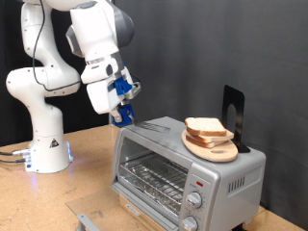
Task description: Make a piece of toast with the oven
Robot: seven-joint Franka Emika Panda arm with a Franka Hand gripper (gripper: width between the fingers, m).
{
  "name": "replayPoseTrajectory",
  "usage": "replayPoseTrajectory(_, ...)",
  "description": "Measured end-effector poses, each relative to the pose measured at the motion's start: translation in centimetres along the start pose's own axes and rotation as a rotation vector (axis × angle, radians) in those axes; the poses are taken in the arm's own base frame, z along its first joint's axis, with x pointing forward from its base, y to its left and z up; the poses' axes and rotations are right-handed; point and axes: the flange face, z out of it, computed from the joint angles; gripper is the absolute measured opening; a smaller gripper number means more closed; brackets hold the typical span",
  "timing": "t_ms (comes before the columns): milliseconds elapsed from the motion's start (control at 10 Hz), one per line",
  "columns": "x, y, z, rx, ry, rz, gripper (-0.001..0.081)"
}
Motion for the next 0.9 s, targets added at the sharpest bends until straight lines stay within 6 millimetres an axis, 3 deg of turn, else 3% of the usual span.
replayPoseTrajectory(900, 0.6, -2.7, 0.6, 0.019, -0.001, -0.033, 0.0437)
